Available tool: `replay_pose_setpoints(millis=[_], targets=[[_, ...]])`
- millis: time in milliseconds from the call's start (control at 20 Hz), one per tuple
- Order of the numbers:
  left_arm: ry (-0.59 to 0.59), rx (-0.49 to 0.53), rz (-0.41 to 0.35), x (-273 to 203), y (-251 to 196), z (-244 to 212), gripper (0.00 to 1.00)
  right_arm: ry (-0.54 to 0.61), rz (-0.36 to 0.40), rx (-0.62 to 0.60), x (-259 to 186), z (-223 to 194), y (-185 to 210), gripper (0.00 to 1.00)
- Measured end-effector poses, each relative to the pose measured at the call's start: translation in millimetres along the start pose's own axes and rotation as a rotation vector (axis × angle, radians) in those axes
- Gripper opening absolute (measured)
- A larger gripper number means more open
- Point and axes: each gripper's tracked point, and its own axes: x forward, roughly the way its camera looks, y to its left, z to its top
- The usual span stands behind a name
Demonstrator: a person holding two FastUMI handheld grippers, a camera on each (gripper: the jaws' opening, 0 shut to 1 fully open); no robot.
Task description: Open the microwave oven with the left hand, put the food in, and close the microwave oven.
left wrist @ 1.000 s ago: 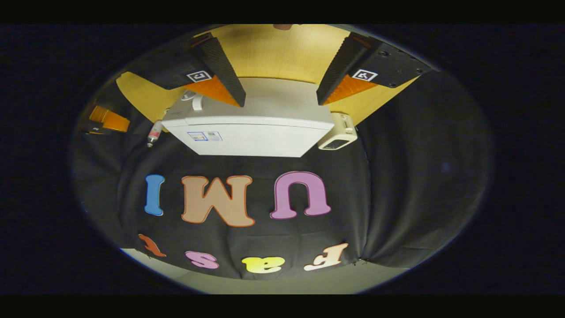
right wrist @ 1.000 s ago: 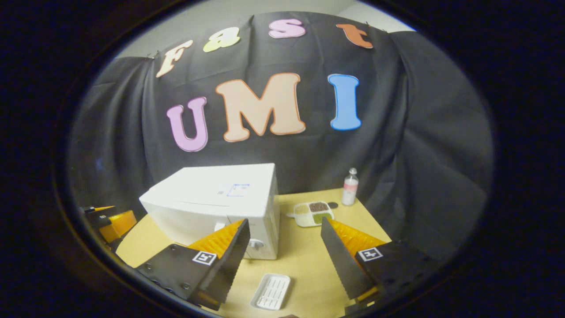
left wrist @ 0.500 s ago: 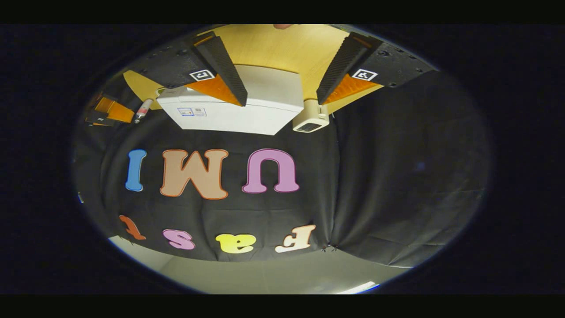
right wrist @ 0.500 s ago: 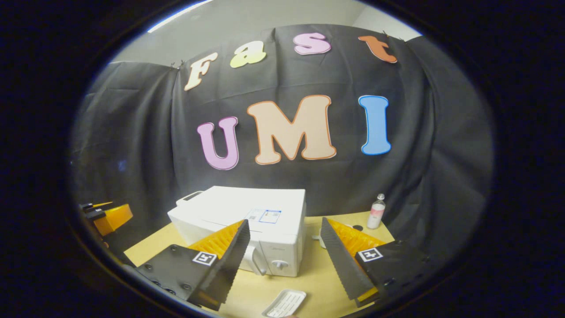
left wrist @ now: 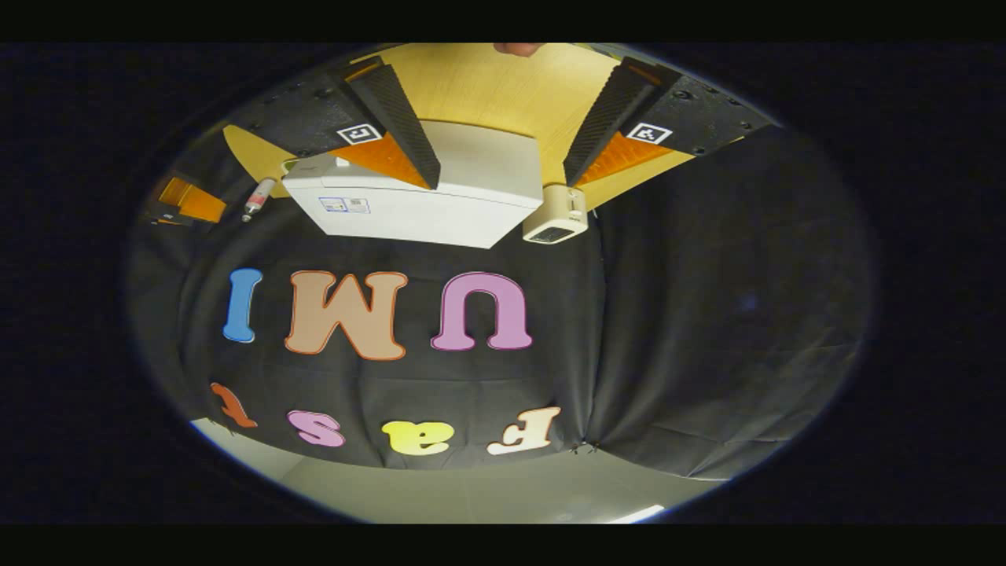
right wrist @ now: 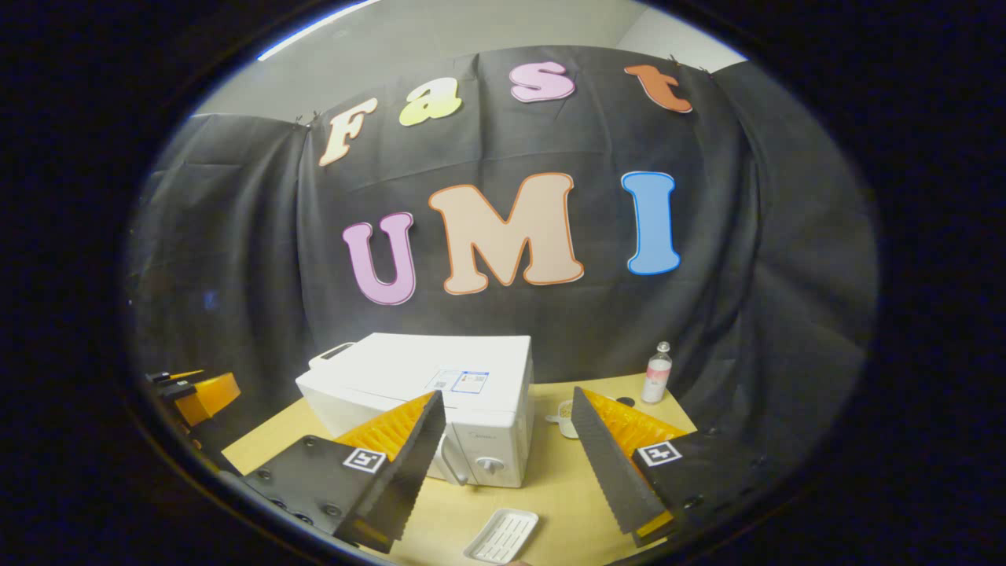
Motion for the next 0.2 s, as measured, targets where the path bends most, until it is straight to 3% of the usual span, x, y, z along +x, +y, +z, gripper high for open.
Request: replay_pose_setpoints(millis=[200], targets=[[0.016,0.025,-0.045,3.1,9.4,-2.3,0.95,-0.002,-0.035,0.036,-2.0,0.2,15.2,0.91]])
